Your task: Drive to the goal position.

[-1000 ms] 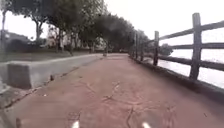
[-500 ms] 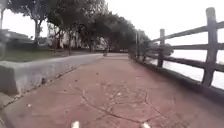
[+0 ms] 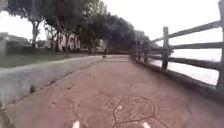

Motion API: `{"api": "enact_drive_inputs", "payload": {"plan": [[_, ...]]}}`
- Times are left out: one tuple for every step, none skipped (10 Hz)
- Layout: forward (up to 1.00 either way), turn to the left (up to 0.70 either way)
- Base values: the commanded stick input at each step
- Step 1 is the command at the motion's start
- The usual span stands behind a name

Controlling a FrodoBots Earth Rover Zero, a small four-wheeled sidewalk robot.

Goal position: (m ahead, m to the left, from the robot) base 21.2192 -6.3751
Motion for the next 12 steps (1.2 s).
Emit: {"api": "enact_drive_inputs", "payload": {"plan": [[0.7, 0.0], [0.7, 0.0], [0.7, 0.0], [0.7, 0.0], [0.7, 0.0], [0.7, 0.0], [0.7, 0.0], [0.7, 0.0], [0.7, 0.0], [0.7, 0.0], [0.7, 0.0], [0.7, 0.0]]}}
